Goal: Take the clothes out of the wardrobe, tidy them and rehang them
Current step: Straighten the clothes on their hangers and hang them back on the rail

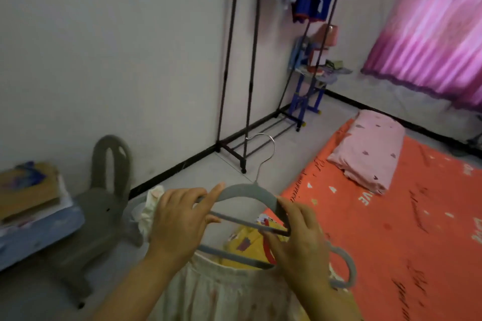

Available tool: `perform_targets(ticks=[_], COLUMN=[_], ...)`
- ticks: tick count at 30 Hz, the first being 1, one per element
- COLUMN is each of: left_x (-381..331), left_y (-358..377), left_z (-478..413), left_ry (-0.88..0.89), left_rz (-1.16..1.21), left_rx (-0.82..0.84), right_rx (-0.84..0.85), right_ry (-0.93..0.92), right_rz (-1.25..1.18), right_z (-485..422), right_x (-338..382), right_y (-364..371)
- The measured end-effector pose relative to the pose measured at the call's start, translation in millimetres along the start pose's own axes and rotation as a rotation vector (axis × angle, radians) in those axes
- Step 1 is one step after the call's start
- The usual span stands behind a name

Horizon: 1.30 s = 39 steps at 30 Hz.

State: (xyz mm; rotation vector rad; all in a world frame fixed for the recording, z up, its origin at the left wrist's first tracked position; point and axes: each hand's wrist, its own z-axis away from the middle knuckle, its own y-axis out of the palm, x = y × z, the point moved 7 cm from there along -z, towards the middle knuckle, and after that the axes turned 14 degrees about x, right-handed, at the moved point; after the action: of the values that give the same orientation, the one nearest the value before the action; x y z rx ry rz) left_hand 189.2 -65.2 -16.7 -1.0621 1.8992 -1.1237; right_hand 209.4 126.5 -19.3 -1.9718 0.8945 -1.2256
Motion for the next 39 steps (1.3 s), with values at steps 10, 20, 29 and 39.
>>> perform_targets(ticks=[10, 20, 29, 39], left_x=[34, 22, 18, 42], left_y=[-166, -330, -438, -535], left_z=[208, 431, 627, 780], left_ry=[-0.529, -0.973, -1.242, -1.305], left_rz=[-0.352, -0.735, -0.991, -1.089], left_rx=[-0.274, -0.442, -0.436, -0.417], right_rx=[0.199, 0.316, 0.332, 0.305], right_ry=[-0.625, -1.162, -1.510, -1.698], right_rz=[-0.197, -0.352, -0.524, -0.617], right_z=[24, 124, 256, 364], right_x=[207, 462, 657, 822], right_y=[37, 54, 80, 105])
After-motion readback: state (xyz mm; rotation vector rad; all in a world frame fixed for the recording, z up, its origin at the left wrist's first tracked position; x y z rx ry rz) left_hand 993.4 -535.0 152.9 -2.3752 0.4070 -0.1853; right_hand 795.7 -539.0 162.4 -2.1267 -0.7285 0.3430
